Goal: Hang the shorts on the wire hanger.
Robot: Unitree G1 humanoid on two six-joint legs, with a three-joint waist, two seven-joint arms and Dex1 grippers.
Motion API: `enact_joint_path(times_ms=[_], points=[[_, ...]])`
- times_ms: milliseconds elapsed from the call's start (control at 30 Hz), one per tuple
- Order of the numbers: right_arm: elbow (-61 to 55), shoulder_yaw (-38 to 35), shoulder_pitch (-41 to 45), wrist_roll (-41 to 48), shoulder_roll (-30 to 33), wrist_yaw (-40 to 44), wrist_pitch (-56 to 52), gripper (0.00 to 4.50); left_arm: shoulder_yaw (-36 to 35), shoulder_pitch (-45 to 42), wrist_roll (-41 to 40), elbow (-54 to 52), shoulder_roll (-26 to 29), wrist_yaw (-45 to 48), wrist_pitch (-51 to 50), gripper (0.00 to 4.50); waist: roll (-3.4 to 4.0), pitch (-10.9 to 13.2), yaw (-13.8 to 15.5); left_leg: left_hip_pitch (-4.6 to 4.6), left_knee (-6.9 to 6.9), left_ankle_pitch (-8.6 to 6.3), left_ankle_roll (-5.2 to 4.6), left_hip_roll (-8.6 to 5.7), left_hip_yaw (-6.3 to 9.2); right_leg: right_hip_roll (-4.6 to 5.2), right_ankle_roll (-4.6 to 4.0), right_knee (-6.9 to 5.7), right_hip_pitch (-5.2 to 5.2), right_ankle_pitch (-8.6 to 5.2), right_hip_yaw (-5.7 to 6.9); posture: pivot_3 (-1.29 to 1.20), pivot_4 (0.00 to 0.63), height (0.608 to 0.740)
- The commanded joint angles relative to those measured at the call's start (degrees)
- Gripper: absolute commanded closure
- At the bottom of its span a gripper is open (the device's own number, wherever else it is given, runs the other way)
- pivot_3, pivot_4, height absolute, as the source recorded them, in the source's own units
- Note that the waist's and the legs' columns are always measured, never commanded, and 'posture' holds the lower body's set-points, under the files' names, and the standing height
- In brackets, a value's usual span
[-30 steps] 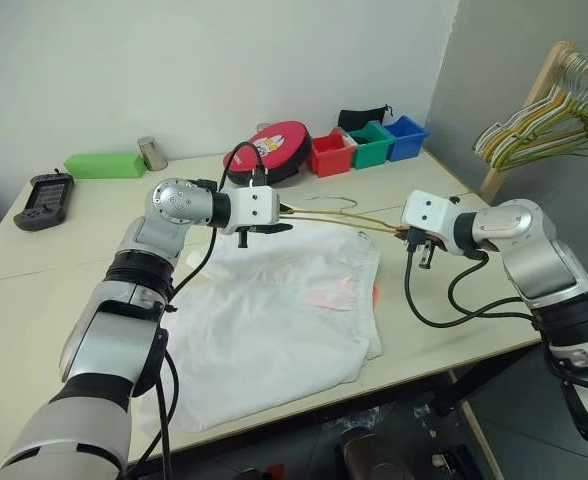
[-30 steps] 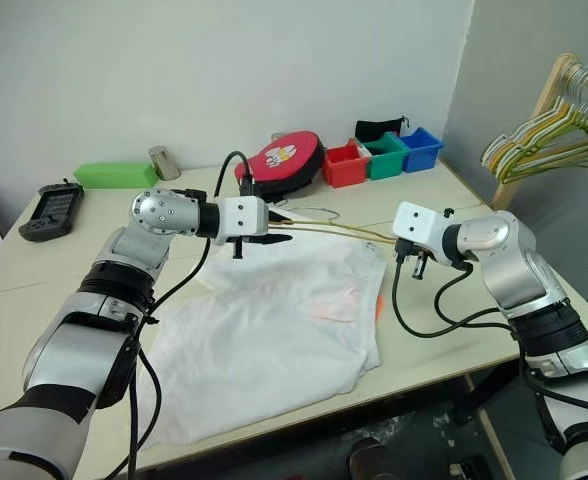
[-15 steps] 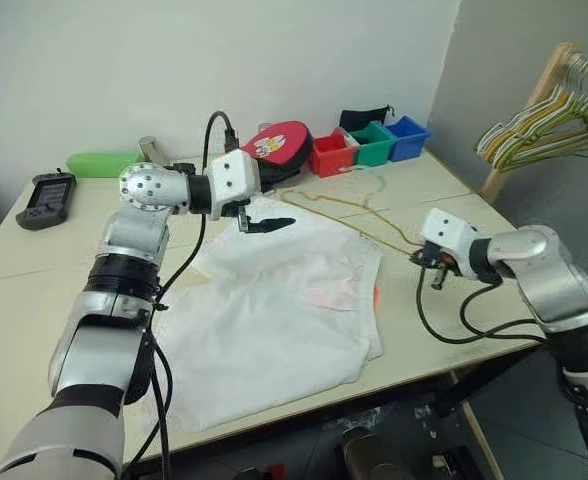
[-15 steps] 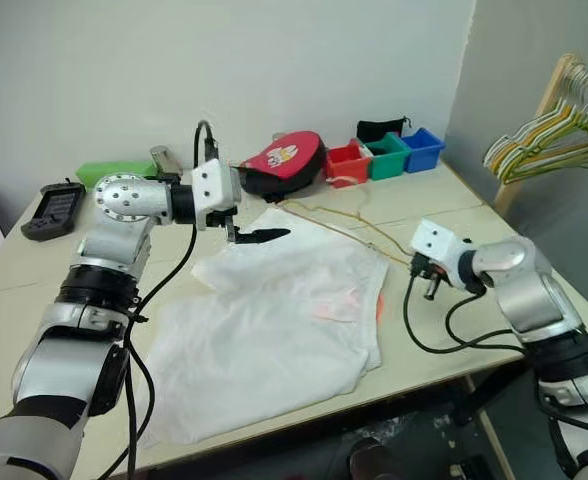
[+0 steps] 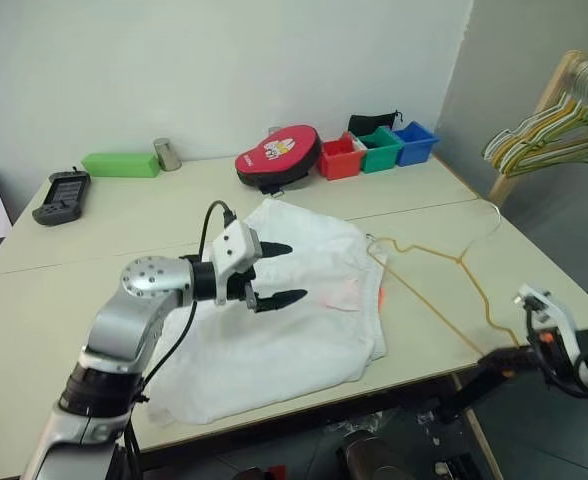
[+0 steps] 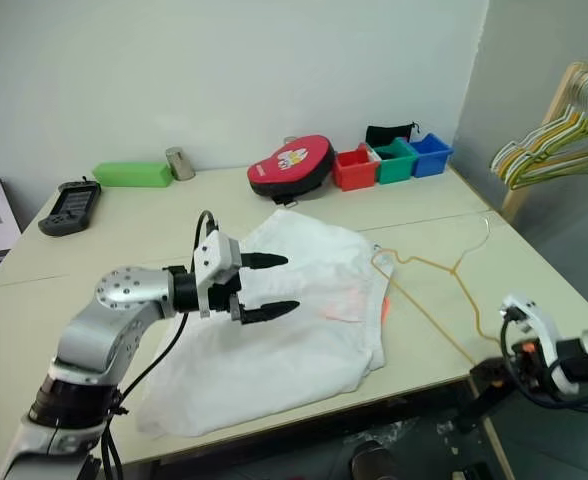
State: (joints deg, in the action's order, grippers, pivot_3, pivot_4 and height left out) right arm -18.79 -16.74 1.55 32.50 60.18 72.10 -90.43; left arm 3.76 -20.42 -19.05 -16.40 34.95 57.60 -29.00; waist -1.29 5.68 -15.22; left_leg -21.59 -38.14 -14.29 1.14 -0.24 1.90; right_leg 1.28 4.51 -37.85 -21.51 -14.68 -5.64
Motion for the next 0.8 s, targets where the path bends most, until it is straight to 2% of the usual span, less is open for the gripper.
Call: enact_joint_path(times_ms=[33,200,433,800], points=[[0.5,-6.4,-6.1,8.4,-0.7,-1.1,-2.1,4.50,-1.8,1.2,-2.8,-5.3,-0.3,-3.8,-4.6,0.03,-0.07,0.0,0.3,0.00,0.00,0.00,0.00,-0.04,-0.02,0.00,-0.04,0.02,0.01,-0.02,0.00,-0.22,0.069,0.740],[2.3,-8.5,-9.1,11.5,-3.5,-6.3,-2.1,4.50,-2.0,3.3,-3.9,-8.3,0.7,-5.0,-6.3,0.03,-0.10,0.1,0.5,-0.01,0.03,-0.01,0.00,-0.06,-0.23,-0.01,-0.16,0.12,0.01,-0.09,-0.09,-0.20,0.065,0.740],[13.8,-12.8,-5.2,15.1,-8.0,-15.0,-2.1,4.50,-2.5,4.3,-5.9,-10.0,1.3,-6.9,-8.2,0.03,-0.14,0.1,1.0,-0.04,0.04,-0.01,0.00,-0.06,-0.34,0.00,-0.21,0.20,0.00,-0.12,-0.13,-0.19,0.067,0.740],[9.3,-9.8,-5.7,29.2,-10.7,-22.1,-2.1,4.50,-1.7,2.5,-7.0,-9.1,2.6,-6.8,-8.2,0.03,-0.12,0.1,1.3,-0.24,0.18,-0.02,-0.01,-0.06,-0.41,-0.13,-0.21,0.40,-0.14,-0.12,-0.12,-0.19,0.065,0.740]])
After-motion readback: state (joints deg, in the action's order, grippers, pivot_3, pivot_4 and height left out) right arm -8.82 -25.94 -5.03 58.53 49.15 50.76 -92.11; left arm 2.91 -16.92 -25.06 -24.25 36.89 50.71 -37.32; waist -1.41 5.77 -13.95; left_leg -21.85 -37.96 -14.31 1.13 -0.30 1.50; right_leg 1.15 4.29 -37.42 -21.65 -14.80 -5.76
